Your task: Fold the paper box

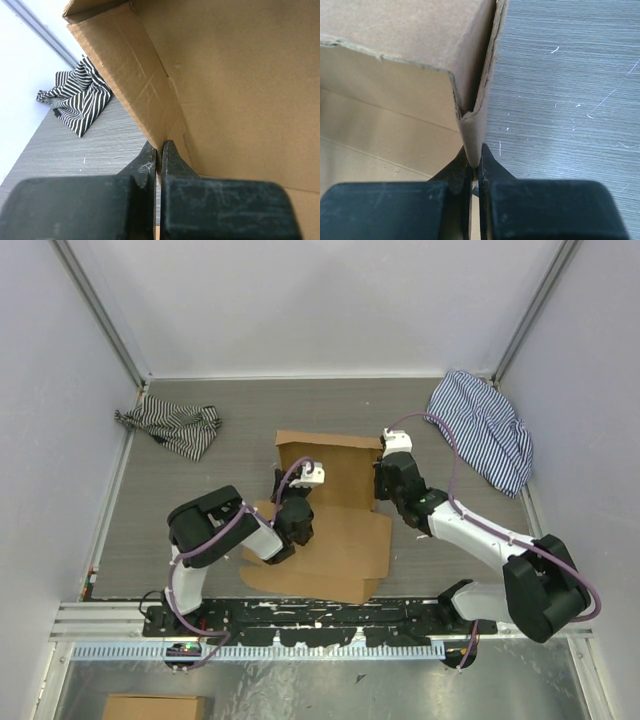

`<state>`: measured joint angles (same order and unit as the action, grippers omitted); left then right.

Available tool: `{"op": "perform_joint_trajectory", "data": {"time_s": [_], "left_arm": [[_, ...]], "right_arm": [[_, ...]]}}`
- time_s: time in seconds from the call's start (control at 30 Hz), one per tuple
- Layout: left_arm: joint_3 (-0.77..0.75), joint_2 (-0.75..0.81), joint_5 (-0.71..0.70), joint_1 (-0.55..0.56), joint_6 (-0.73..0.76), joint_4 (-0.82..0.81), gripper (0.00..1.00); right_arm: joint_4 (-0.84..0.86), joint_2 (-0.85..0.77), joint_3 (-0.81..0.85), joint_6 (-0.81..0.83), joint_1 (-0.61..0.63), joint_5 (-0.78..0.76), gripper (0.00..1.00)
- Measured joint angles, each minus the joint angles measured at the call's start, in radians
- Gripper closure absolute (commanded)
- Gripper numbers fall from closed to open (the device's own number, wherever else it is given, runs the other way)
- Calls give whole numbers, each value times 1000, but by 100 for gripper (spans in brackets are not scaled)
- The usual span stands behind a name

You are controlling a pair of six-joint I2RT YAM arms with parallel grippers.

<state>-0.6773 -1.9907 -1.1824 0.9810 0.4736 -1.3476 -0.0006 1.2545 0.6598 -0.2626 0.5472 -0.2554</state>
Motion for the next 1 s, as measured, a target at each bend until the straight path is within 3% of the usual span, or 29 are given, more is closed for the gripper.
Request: {"op": "perform_joint_trajectory", "data": {"time_s": [0.13,0.2,0.37,0.6,0.7,0.83,0.93,1.0], "left_arm": [[10,-1,-46,12,10,-39,74],[12,0,-69,18,27,-39,55],[12,15,-114,43,79,-34,31],[26,91,-164,92,110,-35,26],[48,135,-185,116,121,-34,14],[61,198,-218,156,144,-35,9],[61,240,-240,188,168,-34,8],[61,271,-261,204,183,-33,9]], "right_arm": [[2,10,7,-3,3,-5,99],[1,14,11,-2,6,-6,99],[0,24,19,-10,14,0,99],[-2,48,39,-36,20,11,99],[-8,60,51,-37,26,2,99],[-44,79,86,-48,29,-27,98],[-69,95,120,-55,29,-45,93],[-93,109,155,-58,29,-58,83]]}}
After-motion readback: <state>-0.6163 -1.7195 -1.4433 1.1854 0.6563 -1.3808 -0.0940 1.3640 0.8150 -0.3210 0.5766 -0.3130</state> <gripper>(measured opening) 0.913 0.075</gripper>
